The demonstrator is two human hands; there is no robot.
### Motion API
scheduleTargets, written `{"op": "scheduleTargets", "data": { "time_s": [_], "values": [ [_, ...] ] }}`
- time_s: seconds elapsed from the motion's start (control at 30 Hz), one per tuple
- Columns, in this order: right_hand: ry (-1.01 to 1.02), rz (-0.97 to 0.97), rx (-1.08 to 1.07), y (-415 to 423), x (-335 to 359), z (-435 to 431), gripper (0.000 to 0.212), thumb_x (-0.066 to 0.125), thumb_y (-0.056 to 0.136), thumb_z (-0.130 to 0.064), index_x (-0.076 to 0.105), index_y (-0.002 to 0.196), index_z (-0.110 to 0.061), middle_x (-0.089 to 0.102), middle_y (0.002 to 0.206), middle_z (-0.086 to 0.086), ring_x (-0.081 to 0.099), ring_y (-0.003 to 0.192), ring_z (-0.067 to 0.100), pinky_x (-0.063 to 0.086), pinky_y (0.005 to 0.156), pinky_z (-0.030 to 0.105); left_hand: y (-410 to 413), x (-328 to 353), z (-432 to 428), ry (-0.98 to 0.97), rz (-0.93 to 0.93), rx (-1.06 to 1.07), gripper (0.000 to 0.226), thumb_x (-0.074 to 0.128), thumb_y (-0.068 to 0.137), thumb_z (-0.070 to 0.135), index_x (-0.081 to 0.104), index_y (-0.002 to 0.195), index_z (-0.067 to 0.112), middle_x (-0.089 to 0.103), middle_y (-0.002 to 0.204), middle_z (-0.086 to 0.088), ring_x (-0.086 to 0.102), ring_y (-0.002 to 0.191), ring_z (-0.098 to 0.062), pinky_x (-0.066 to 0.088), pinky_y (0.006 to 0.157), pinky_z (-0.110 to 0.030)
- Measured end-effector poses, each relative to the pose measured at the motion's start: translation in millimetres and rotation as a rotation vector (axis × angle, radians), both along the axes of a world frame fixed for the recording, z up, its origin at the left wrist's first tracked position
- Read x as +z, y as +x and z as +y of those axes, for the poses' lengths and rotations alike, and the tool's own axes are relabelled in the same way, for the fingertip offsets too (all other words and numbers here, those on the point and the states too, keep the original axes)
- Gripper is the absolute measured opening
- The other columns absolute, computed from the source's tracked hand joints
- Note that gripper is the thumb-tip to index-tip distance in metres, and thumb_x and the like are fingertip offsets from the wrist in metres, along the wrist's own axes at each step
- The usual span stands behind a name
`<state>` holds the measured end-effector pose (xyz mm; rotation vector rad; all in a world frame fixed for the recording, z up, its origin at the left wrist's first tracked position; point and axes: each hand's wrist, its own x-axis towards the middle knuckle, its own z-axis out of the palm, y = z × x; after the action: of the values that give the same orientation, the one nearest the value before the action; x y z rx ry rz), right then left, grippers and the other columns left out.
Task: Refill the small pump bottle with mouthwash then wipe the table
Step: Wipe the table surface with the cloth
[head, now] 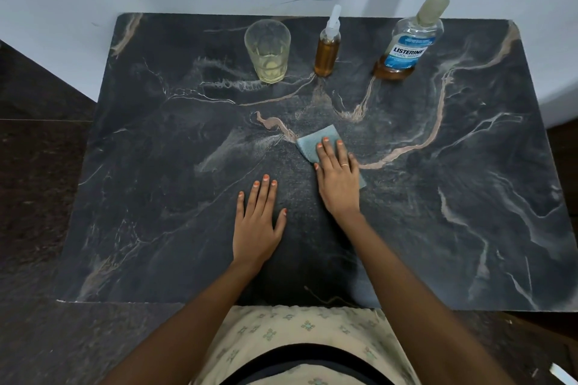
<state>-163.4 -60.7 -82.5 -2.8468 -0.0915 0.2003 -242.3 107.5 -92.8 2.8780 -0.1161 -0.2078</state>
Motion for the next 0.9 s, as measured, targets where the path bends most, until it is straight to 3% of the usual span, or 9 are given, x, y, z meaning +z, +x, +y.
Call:
{"op": "scheduleTargets", "data": {
  "time_s": [0.13, 0.4, 0.57, 0.67, 0.9],
  "values": [
    [-0.016, -0.062, 0.023, 7, 1, -14, 0.039, 0.04, 0.096, -0.021, 0.042, 0.134, -0.013, 0.039, 0.145, 0.003, 0.031, 0.136, 0.03, 0.028, 0.107, 0.047, 0, 0, 0, -0.015, 0.008, 0.005, 0.059, 0.02, 0.091, 0.044, 0.014, 0.145, 0.02, 0.018, 0.153, -0.001, 0.006, 0.14, -0.014, 0.005, 0.115, -0.04],
    [-0.077, -0.048, -0.137, 42, -1, -77, 0.041, 0.028, 0.1, -0.017, 0.027, 0.14, -0.012, 0.019, 0.153, 0.005, 0.009, 0.142, 0.029, 0.006, 0.115, 0.043, 0, -1, 0, -0.029, 0.004, 0.003, 0.057, 0.025, 0.094, 0.042, 0.011, 0.145, 0.021, 0.009, 0.153, 0.003, 0.003, 0.141, -0.013, 0.001, 0.116, -0.038],
    [-0.04, -0.061, -0.336, 36, 3, -132, 0.043, 0.029, 0.096, -0.003, 0.028, 0.139, -0.004, 0.02, 0.152, 0.012, 0.013, 0.141, 0.03, 0.007, 0.116, 0.041, 0, 0, 0, -0.029, 0.007, 0.002, 0.057, 0.028, 0.094, 0.041, 0.011, 0.145, 0.021, 0.011, 0.154, 0.002, 0.003, 0.141, -0.012, 0.001, 0.116, -0.038],
    [-0.011, -0.066, -0.461, 20, 3, -154, 0.042, 0.028, 0.097, -0.005, 0.029, 0.139, -0.001, 0.021, 0.152, 0.014, 0.014, 0.141, 0.031, 0.008, 0.116, 0.041, -1, 1, -1, -0.024, 0.005, 0.0, 0.059, 0.018, 0.092, 0.045, 0.012, 0.145, 0.021, 0.014, 0.154, 0.0, 0.002, 0.14, -0.012, 0.001, 0.116, -0.038],
    [0.091, -0.099, -0.586, 5, 6, -132, 0.042, 0.029, 0.098, -0.01, 0.029, 0.139, -0.001, 0.022, 0.151, 0.015, 0.014, 0.141, 0.031, 0.007, 0.115, 0.039, -1, 0, 0, -0.031, -0.007, 0.002, 0.061, 0.014, 0.09, 0.046, 0.011, 0.145, 0.02, 0.013, 0.154, 0.0, 0.001, 0.14, -0.011, 0.001, 0.116, -0.038]
  ]
}}
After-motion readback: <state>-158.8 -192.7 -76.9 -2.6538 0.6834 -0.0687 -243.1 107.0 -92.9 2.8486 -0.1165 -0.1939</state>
